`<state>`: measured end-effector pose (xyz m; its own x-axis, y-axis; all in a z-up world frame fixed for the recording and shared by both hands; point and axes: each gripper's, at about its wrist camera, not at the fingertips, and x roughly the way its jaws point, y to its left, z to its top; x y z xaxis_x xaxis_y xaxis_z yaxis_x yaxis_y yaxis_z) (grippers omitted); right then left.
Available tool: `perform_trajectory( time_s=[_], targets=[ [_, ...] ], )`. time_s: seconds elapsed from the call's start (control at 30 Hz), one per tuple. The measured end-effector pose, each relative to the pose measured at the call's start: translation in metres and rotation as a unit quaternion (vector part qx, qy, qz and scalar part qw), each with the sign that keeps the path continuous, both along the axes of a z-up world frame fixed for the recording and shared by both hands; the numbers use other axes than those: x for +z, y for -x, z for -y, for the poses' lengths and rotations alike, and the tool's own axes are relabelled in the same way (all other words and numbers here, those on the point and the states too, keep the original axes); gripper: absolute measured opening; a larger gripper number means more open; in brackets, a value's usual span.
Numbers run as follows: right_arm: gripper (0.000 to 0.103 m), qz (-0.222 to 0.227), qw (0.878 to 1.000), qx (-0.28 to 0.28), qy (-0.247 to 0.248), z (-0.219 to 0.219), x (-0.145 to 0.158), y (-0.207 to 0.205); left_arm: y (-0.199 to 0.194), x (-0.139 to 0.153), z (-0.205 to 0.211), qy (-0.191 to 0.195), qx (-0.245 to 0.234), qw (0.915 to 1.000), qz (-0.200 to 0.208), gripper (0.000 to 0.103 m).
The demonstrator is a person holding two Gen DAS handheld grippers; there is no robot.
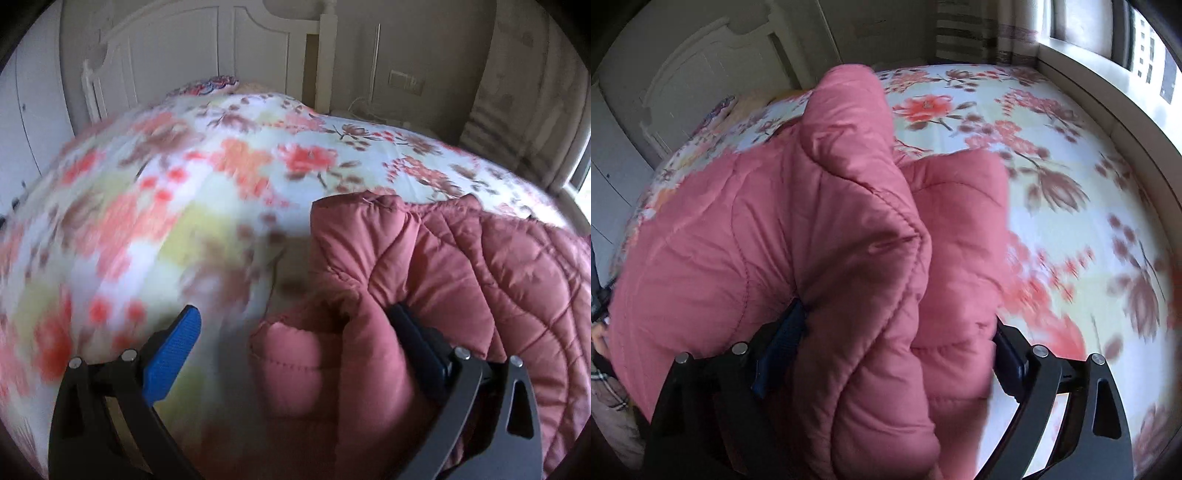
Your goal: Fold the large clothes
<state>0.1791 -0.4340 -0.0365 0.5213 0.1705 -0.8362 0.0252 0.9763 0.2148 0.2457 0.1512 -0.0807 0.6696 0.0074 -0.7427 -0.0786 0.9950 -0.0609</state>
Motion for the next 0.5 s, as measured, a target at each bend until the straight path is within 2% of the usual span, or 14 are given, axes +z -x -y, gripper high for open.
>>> perform_trajectory(
  time_s=[0.03, 0.07, 0.1, 0.13, 0.17, 0.2, 0.23, 0.27, 0.3, 0.37, 0.4, 0.43, 0.5],
  targets=[
    [0.089, 0.005, 1.0, -0.01, 0.003, 0.006, 0.003, 0.005, 0.009, 0.002, -0.004, -0.005, -0.007, 0.9999, 0.006, 0.101],
    [0.09, 0.024, 0.999, -0.04, 0.027, 0.017, 0.015, 0.011, 0.014, 0.004, -0.006, -0.02, -0.008, 0.9997, 0.01, 0.101],
    [0.091, 0.036, 0.996, -0.061, 0.05, 0.02, 0.023, 0.013, 0.019, 0.01, -0.006, -0.054, -0.001, 0.9984, 0.015, 0.101],
    [0.092, 0.059, 0.99, -0.095, 0.09, 0.022, 0.038, 0.017, 0.024, 0.021, 0.0, -0.119, 0.018, 0.9924, 0.026, 0.101],
    [0.092, 0.086, 0.981, -0.121, 0.122, 0.02, 0.055, 0.021, 0.026, 0.031, 0.008, -0.173, 0.035, 0.9836, 0.036, 0.101],
    [0.092, 0.107, 0.978, -0.124, 0.128, 0.015, 0.065, 0.023, 0.028, 0.041, 0.019, -0.228, 0.052, 0.9709, 0.05, 0.101],
    [0.092, 0.137, 0.977, -0.109, 0.12, 0.003, 0.08, 0.024, 0.033, 0.056, 0.037, -0.283, 0.066, 0.9542, 0.07, 0.101],
    [0.092, 0.167, 0.976, -0.083, 0.112, -0.016, 0.093, 0.025, 0.038, 0.07, 0.053, -0.29, 0.057, 0.9514, 0.087, 0.101],
    [0.092, 0.193, 0.973, -0.05, 0.117, -0.04, 0.102, 0.025, 0.045, 0.084, 0.071, -0.267, 0.034, 0.9575, 0.104, 0.101],
    [0.084, 0.224, 0.964, 0.016, 0.14, -0.086, 0.11, 0.022, 0.054, 0.1, 0.103, -0.206, -0.02, 0.9715, 0.116, 0.101],
    [0.079, 0.23, 0.96, 0.041, 0.152, -0.105, 0.11, 0.019, 0.055, 0.104, 0.124, -0.167, -0.048, 0.9784, 0.111, 0.101],
    [0.078, 0.227, 0.957, 0.074, 0.166, -0.129, 0.105, 0.014, 0.054, 0.102, 0.135, -0.148, -0.06, 0.9816, 0.105, 0.101],
    [0.077, 0.196, 0.953, 0.126, 0.192, -0.165, 0.081, -0.001, 0.044, 0.085, 0.162, -0.098, -0.09, 0.9889, 0.067, 0.101]
  ],
)
